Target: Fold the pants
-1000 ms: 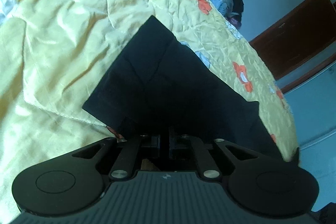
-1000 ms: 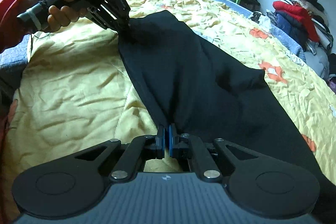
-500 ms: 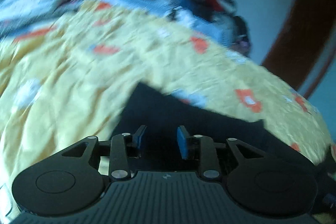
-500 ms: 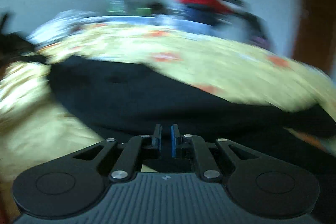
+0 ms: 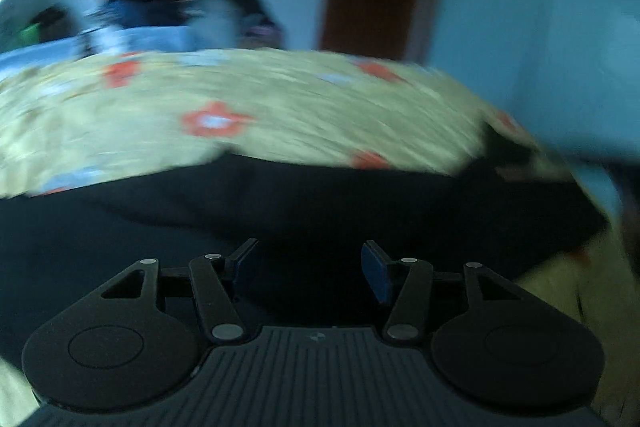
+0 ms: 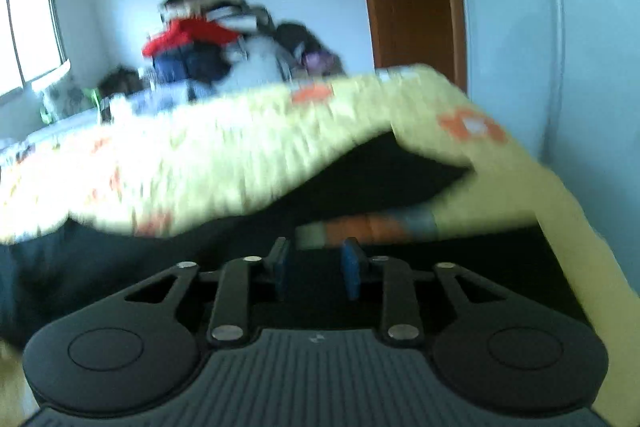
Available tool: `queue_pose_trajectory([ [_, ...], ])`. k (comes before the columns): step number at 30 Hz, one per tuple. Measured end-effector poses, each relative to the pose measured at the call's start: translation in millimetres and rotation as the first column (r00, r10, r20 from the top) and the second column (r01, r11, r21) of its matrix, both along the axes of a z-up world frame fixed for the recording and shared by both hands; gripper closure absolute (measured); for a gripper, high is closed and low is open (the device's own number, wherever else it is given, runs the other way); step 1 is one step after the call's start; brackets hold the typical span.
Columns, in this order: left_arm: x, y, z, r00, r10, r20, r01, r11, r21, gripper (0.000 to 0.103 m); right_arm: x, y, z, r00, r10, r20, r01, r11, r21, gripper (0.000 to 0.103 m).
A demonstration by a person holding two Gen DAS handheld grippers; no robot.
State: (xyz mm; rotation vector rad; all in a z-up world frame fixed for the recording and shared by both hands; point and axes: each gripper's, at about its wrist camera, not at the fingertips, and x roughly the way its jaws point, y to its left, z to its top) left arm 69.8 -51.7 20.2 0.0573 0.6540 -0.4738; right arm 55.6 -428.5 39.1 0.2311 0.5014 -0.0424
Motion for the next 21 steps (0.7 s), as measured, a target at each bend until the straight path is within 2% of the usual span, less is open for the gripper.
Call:
queue_pose_trajectory([
  [1, -3, -13, -7, 0.999, -0.050, 0.005, 0.050, 0.999, 0.014, 0.042, 17, -8, 5, 1.000, -0.022, 0.005, 0.022, 1.000, 0.008, 0.044],
  [3, -8, -31, -19, 0.993, -0.118, 0.012, 0.117, 0.992, 0.046, 0.041, 53, -16, 12, 0.998, -0.063, -0.009, 0.063, 0.998, 0.027, 0.032],
  [6, -13, -41, -35, 0.989, -0.147, 0.017, 0.145, 0.986, 0.076, 0.040, 111, -23, 17, 0.990, -0.129, -0.060, 0.131, 0.991, 0.017, 0.032],
  [10, -11, -42, -44, 0.986, -0.164, 0.011, 0.163, 0.985, 0.049, 0.034, 169, -30, 6, 0.955, -0.233, -0.186, 0.223, 0.972, -0.071, 0.032],
  [14, -5, -42, -45, 0.985, -0.170, 0.008, 0.170, 0.985, 0.022, 0.033, 194, -35, -11, 0.917, -0.276, -0.287, 0.260, 0.961, -0.093, 0.032],
  [17, -7, -40, -42, 0.983, -0.181, 0.012, 0.181, 0.983, 0.006, 0.032, 199, -31, -18, 0.908, -0.268, -0.323, 0.235, 0.962, -0.136, 0.035],
  [18, -7, -39, -41, 0.982, -0.187, 0.016, 0.187, 0.982, 0.003, 0.032, 202, -31, -20, 0.908, -0.261, -0.329, 0.219, 0.963, -0.157, 0.053],
  [19, -7, -39, -39, 0.981, -0.191, 0.022, 0.191, 0.982, 0.003, 0.032, 202, -29, -21, 0.907, -0.255, -0.335, 0.204, 0.962, -0.181, 0.079],
  [21, -9, -41, -37, 0.978, -0.204, 0.044, 0.203, 0.979, 0.010, 0.032, 199, -33, -20, 0.910, -0.258, -0.325, 0.207, 0.961, -0.185, 0.093],
])
